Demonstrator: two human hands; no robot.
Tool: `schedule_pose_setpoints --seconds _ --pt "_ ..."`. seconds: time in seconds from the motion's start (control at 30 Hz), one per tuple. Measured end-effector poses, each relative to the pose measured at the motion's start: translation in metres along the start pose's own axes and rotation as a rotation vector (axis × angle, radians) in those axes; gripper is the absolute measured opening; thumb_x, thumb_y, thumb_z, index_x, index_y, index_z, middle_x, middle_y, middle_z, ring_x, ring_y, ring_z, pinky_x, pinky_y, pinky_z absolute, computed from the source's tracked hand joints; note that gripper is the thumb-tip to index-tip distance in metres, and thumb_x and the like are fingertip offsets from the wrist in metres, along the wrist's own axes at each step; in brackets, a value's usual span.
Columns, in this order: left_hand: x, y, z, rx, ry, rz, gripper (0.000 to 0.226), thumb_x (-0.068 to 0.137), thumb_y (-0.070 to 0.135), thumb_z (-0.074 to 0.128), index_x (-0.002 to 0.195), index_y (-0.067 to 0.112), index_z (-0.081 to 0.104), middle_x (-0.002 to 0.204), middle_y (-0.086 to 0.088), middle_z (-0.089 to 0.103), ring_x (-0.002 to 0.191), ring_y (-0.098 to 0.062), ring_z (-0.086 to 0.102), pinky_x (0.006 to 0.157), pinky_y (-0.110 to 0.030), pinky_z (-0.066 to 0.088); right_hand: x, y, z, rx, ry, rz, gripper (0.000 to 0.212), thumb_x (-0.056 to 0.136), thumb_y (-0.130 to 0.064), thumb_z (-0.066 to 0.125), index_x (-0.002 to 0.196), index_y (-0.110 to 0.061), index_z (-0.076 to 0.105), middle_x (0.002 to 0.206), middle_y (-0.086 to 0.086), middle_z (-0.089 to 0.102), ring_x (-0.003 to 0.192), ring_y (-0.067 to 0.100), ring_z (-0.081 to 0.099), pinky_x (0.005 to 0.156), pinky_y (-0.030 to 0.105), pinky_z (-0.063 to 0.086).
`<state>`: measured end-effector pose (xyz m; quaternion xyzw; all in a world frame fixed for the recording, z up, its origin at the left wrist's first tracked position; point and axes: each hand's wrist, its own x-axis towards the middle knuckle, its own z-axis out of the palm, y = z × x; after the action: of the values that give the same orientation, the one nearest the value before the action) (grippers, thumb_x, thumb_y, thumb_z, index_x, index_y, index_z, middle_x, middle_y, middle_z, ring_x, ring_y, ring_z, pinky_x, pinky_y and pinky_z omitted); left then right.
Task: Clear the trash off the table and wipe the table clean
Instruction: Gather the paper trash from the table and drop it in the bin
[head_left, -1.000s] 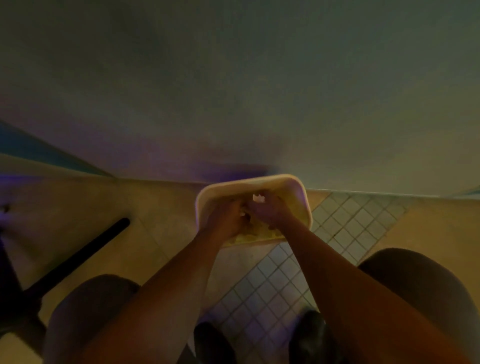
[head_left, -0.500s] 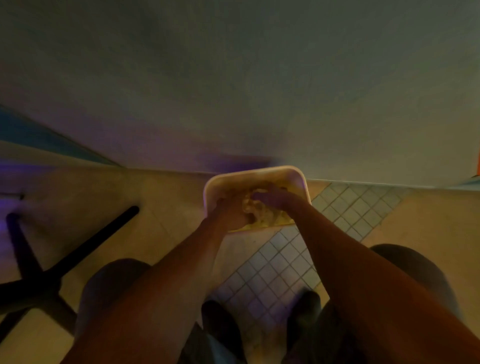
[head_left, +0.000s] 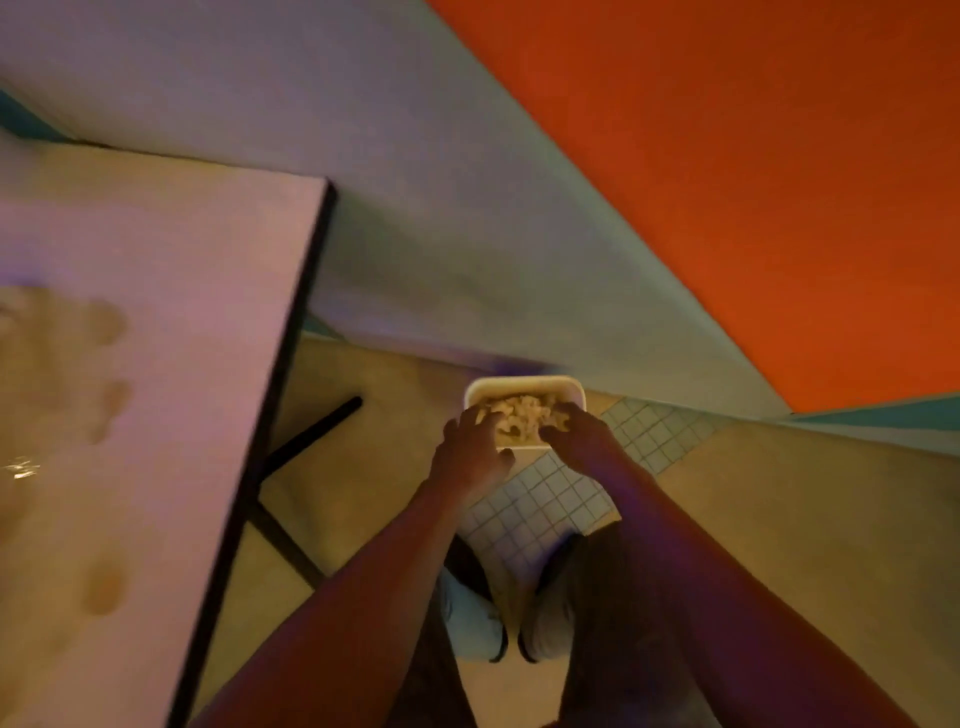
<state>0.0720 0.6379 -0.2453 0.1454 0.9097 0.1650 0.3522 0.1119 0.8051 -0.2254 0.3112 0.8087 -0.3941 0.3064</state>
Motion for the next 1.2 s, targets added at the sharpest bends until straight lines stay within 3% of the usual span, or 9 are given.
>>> schedule_pose_setpoints --seconds 0.13,0.2,0.4,0.53,0.73,0.93,1.2 --pt "-0.074 0.026 -0.064 -0.09 0.094 0.037 0.059 0.088 0.039 0.06 0.144 0.028 0.043 0.15 -0.002 0.039 0.128 -0.028 0.047 0.1 -0.04 0.048 -0.083 -0.049 -0.027 0.008 0.0 -0.094 0.042 0.099 -0.026 0.055 0.139 -0.017 0.051 0.139 0.01 0.057 0.123 0.028 0.055 0.085 0.025 0.038" --pt "-0.105 0.036 -0.095 -0.132 0.123 0.051 0.06 0.088 0.035 0.062 0.145 0.028 0.043 0.154 -0.004 0.034 0.131 -0.029 0.046 0.105 -0.037 0.045 -0.114 -0.069 -0.036 0.04 0.022 -0.126 0.042 0.097 -0.027 0.058 0.137 -0.019 0.052 0.135 0.008 0.059 0.114 0.022 0.058 0.082 0.024 0.037" --pt "-0.186 0.05 -0.179 -0.176 0.256 0.079 0.056 0.091 0.025 0.064 0.144 0.022 0.046 0.15 -0.006 0.04 0.136 -0.03 0.039 0.109 -0.034 0.031 -0.183 -0.135 -0.057 0.047 0.09 -0.275 0.047 0.09 -0.029 0.067 0.136 -0.023 0.054 0.133 0.005 0.059 0.125 0.023 0.055 0.094 0.026 0.04" --pt "-0.227 0.023 -0.22 -0.224 0.391 0.043 0.061 0.089 0.031 0.066 0.146 0.022 0.044 0.151 -0.006 0.04 0.137 -0.028 0.041 0.111 -0.034 0.033 -0.215 -0.188 -0.06 0.02 0.1 -0.378 0.05 0.089 -0.033 0.069 0.136 -0.028 0.053 0.131 0.009 0.058 0.115 0.024 0.06 0.096 0.034 0.048" --pt "-0.276 -0.029 -0.262 -0.312 0.573 -0.059 0.058 0.092 0.041 0.062 0.146 0.03 0.043 0.151 -0.002 0.038 0.129 -0.03 0.048 0.107 -0.038 0.04 -0.241 -0.263 -0.046 -0.039 0.078 -0.566 0.047 0.093 -0.034 0.064 0.138 -0.028 0.05 0.137 0.007 0.055 0.121 0.022 0.055 0.087 0.025 0.038" --pt "-0.31 -0.081 -0.284 -0.392 0.729 -0.184 0.051 0.091 0.039 0.065 0.139 0.03 0.051 0.145 -0.001 0.043 0.124 -0.027 0.053 0.105 -0.037 0.042 -0.253 -0.324 -0.017 -0.105 -0.003 -0.709 0.043 0.094 -0.038 0.062 0.135 -0.033 0.05 0.133 0.005 0.055 0.111 0.02 0.057 0.09 0.031 0.045" --pt "-0.319 -0.156 -0.321 -0.415 0.854 -0.347 0.05 0.087 0.033 0.07 0.135 0.026 0.057 0.137 -0.006 0.051 0.119 -0.029 0.058 0.101 -0.038 0.047 -0.237 -0.409 0.034 -0.251 -0.133 -0.812 0.047 0.092 -0.04 0.062 0.137 -0.035 0.049 0.131 0.005 0.053 0.113 0.023 0.059 0.097 0.038 0.047"
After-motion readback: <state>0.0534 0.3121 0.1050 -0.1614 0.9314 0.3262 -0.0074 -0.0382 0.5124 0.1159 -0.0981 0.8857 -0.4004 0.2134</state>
